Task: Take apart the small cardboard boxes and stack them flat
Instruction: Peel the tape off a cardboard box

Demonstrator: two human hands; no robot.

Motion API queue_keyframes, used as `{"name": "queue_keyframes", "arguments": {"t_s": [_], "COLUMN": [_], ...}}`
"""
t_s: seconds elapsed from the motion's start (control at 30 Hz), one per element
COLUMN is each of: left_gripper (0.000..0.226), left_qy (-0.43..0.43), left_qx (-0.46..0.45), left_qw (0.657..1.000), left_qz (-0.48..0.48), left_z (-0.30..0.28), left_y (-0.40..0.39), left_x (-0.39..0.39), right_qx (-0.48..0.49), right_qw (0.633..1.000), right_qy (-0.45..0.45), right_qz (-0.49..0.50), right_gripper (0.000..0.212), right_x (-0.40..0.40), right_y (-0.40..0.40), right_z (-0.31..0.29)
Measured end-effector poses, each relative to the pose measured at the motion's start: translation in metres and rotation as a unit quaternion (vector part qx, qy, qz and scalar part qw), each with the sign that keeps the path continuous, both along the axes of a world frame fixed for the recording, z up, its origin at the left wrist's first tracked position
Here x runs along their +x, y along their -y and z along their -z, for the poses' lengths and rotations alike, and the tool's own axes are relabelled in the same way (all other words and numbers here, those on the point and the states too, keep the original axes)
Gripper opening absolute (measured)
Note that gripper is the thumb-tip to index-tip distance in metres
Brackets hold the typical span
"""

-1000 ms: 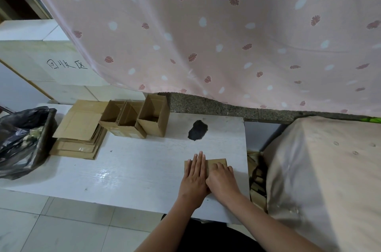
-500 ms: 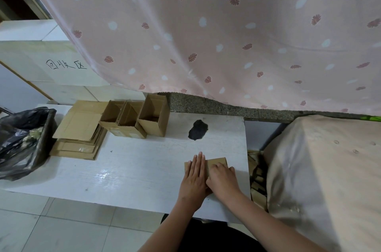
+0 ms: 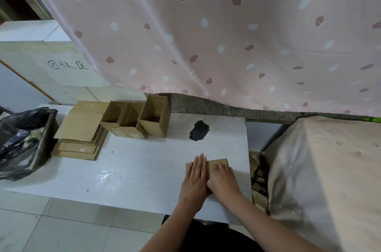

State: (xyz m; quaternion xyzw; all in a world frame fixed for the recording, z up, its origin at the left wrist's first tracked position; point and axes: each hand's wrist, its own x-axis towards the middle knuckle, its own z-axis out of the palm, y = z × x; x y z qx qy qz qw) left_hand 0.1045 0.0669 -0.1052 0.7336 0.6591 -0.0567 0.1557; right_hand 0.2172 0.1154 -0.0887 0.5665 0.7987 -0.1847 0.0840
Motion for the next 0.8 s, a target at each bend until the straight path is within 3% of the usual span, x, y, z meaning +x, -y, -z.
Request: {"name": "queue_keyframes", "arguments": {"t_s": [0.23,0.47,0.63,0.8], "left_gripper": [0.084,0.083,0.084,0.086], "left_qy": [0.028,-0.007,0.002,-0.011], "left_qx": [-0.001,-0.014,-0.025,-0.031], "left_qw": [0.999,1.000,0.999,0.999], "left_qz": [-0.021,-0.023,-0.031,-0.023], "left_z": [0.004,0.003,0.002,0.002], "left_y": [-0.003,0.000,-0.002,-0.004], "left_x": [0.000,0.001,0.004,0.002], "right_qx": [0.021,0.001,0.010,0.006], "right_qw": [0.996,0.999,0.998,0.999], "right_qy": [-0.081,-0.037,-0.048,-0.035], "right_qz": [0.014,-0.028,-0.028,-0.022], "right_gripper": [0.026,0.040,0.027,0.032], "right_x": [0.016,0.014,0.016,0.012], "right_y": [-0.001,0.003,0.004,0.003], "right_z": [0.002,0.005,0.006,0.010]}}
